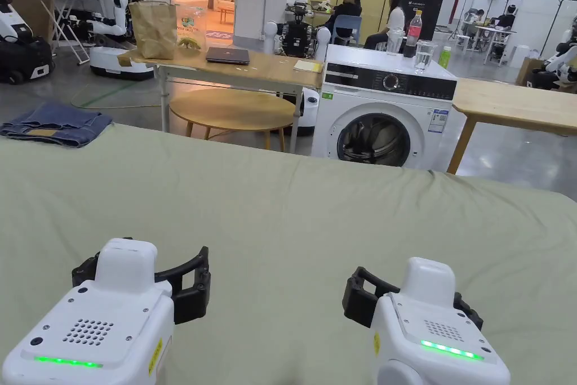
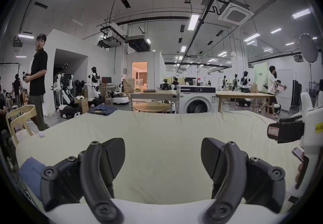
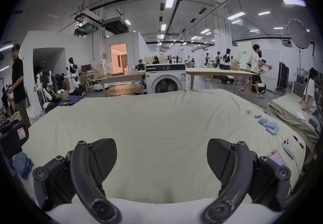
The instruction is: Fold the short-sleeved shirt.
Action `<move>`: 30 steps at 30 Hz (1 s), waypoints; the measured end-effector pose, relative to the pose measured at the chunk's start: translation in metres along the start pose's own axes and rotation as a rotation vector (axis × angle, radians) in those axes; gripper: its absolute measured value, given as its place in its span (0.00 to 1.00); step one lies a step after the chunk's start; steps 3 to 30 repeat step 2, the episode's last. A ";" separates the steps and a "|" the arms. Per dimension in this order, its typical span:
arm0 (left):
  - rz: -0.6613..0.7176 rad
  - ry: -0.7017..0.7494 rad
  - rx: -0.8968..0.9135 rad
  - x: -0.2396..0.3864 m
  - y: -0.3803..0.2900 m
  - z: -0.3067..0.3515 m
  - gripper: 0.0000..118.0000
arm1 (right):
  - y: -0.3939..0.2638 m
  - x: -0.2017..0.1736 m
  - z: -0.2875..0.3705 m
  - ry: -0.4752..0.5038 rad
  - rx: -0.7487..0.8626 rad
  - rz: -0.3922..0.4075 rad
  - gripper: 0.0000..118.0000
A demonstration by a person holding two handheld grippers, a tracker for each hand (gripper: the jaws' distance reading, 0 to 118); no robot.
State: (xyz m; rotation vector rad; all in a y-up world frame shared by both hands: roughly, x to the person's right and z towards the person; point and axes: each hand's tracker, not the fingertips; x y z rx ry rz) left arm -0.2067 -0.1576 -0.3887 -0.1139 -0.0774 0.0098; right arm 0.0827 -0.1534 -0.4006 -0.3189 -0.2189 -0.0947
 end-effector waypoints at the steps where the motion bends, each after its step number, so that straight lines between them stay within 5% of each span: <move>1: 0.000 -0.001 0.000 0.000 0.000 0.000 0.77 | 0.001 0.001 -0.001 -0.009 -0.004 0.004 0.90; 30: 0.000 -0.001 -0.001 0.000 -0.001 -0.001 0.77 | 0.002 0.001 -0.004 -0.028 -0.018 -0.001 0.90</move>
